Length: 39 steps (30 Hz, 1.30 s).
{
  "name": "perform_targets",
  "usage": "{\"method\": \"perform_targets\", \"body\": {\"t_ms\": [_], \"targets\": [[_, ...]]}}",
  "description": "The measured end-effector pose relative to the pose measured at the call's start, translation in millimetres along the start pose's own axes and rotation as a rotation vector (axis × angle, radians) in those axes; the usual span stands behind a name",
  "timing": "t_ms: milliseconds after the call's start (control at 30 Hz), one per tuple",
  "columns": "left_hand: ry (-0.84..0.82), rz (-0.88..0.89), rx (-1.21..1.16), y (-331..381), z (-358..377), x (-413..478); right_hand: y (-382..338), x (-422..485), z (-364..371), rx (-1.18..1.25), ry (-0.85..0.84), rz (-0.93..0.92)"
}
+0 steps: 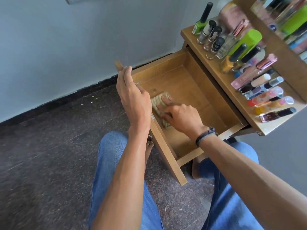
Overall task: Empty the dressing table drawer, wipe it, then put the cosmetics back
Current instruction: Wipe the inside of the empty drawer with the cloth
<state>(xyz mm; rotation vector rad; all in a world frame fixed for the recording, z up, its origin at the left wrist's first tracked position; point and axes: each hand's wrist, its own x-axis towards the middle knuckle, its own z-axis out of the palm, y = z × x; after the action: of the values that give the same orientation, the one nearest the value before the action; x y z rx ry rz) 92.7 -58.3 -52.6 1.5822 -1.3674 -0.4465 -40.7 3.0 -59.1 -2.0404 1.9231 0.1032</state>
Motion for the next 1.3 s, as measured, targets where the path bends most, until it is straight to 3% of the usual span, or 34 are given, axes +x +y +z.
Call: {"method": "perform_targets", "body": {"t_ms": [133, 300, 400, 667, 867, 1000, 1300], "targets": [[0.001, 0.006, 0.008, -2.1, 0.9, 0.5, 6.2, 37.4, -20.6, 0.015, 0.012, 0.082], [-0.004, 0.000, 0.000, -2.4, 0.9, 0.5, 16.5, 66.7, -33.3, 0.042, -0.023, 0.052], [-0.001, 0.014, -0.001, -3.0, 2.1, 1.3, 45.5, 63.1, -44.0, 0.018, 0.006, 0.146], [0.008, 0.012, -0.009, 0.3, 6.9, -2.6, 66.1, 22.7, -45.0, -0.062, -0.068, 0.214], [0.003, 0.003, -0.009, 1.1, 6.1, -1.6, 64.0, -48.3, -39.8, -0.138, -0.220, 0.376], [-0.012, 0.006, -0.004, -0.1, 4.5, -1.3, 62.7, -69.7, -35.2, -0.095, -0.193, 0.469], [-0.072, 0.003, 0.057, 1.0, -10.4, -5.6, 7.9, -84.0, -22.2, -0.093, -0.100, 0.307]]}}
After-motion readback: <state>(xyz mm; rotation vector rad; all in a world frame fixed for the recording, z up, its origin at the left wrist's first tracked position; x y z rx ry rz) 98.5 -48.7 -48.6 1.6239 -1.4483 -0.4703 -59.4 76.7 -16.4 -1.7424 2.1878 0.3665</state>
